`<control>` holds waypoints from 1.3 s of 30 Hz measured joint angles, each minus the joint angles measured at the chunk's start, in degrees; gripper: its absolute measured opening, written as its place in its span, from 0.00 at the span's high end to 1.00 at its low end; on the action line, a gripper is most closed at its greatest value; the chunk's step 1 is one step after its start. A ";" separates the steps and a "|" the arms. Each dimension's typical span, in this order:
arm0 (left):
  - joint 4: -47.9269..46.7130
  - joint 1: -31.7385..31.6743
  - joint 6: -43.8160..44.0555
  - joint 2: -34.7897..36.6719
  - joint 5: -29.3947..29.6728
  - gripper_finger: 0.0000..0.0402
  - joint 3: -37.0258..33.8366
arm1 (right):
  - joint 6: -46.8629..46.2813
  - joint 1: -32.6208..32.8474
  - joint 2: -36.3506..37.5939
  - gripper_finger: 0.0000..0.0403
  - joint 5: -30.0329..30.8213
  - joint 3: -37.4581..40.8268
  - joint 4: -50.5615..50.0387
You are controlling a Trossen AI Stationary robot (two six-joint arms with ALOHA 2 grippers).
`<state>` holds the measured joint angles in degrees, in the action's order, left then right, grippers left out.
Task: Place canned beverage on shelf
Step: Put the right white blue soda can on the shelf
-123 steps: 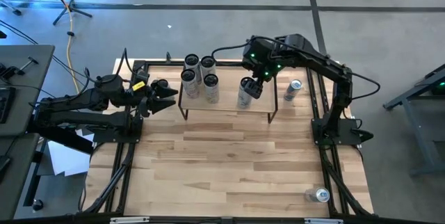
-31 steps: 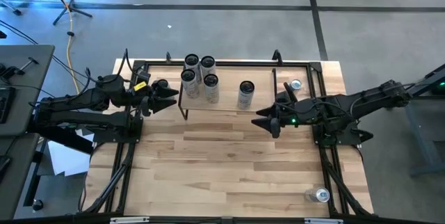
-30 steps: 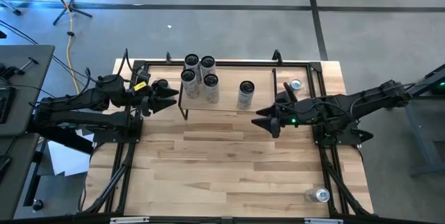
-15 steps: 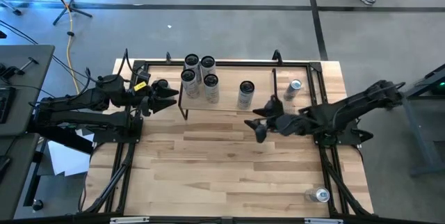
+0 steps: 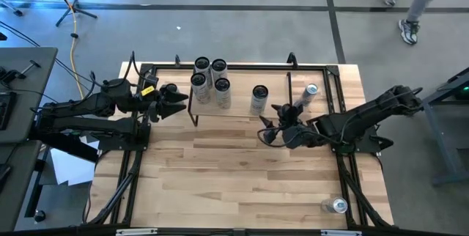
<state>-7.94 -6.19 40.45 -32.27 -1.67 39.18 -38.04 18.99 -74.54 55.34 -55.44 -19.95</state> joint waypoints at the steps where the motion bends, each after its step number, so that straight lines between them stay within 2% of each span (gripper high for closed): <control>1: 0.00 -0.01 0.02 0.00 0.02 0.13 0.00 | -0.10 -0.31 0.00 0.30 -0.06 0.00 0.28; 8: 0.00 -0.05 -0.02 0.00 0.85 0.13 0.00 | 1.02 -2.64 -0.41 0.30 0.48 0.00 0.97; 12: 0.00 -0.05 -0.04 0.00 0.85 0.13 0.00 | 1.09 -4.39 -0.75 0.30 -1.89 0.00 2.17; 20: 0.02 -0.05 0.00 0.02 0.87 0.13 0.00 | 8.82 -7.24 -1.87 0.30 -3.20 -0.07 6.59; 34: 0.02 -0.05 0.95 0.02 0.87 0.13 0.00 | 14.53 -11.18 -2.40 0.30 -11.01 -0.04 8.24; 39: 0.02 -0.05 0.96 0.02 0.87 0.13 0.00 | 15.48 -11.89 -2.40 0.36 -11.02 -0.04 8.34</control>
<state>-7.92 -6.24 41.41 -32.25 -0.80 39.18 -22.56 7.10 -76.95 44.33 -55.48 -11.61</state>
